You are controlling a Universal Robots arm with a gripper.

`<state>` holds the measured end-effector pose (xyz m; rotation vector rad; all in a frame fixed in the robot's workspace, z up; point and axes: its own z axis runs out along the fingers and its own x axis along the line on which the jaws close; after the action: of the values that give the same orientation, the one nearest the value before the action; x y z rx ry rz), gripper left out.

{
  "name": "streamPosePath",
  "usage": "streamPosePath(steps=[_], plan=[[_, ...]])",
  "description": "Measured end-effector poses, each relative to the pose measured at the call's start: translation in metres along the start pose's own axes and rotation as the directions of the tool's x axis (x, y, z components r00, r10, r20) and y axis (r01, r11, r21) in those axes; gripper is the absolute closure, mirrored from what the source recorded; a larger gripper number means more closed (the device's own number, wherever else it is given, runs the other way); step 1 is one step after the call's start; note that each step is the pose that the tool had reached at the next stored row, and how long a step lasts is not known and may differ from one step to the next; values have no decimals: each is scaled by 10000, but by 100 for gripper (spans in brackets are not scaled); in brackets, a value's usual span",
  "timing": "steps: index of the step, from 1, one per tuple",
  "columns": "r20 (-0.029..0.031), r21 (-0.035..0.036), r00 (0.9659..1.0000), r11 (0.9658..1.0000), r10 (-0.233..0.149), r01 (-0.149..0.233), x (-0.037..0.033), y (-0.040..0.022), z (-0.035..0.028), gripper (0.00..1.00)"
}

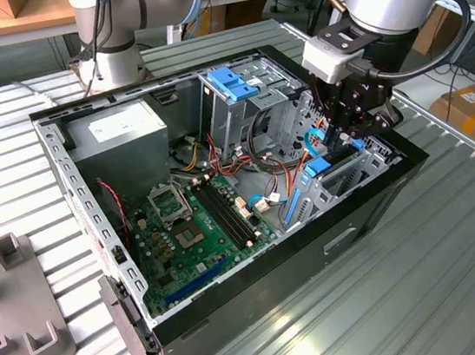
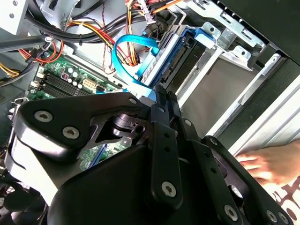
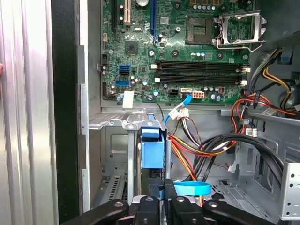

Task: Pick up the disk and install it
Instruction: 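Insert the disk into the insertion slot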

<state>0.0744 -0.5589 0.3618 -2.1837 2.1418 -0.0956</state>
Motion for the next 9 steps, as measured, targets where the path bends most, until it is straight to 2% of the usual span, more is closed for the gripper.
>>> streamPosePath(steps=[9], plan=[[2,0,10000,10000,1,-1,9,0,0,84]])
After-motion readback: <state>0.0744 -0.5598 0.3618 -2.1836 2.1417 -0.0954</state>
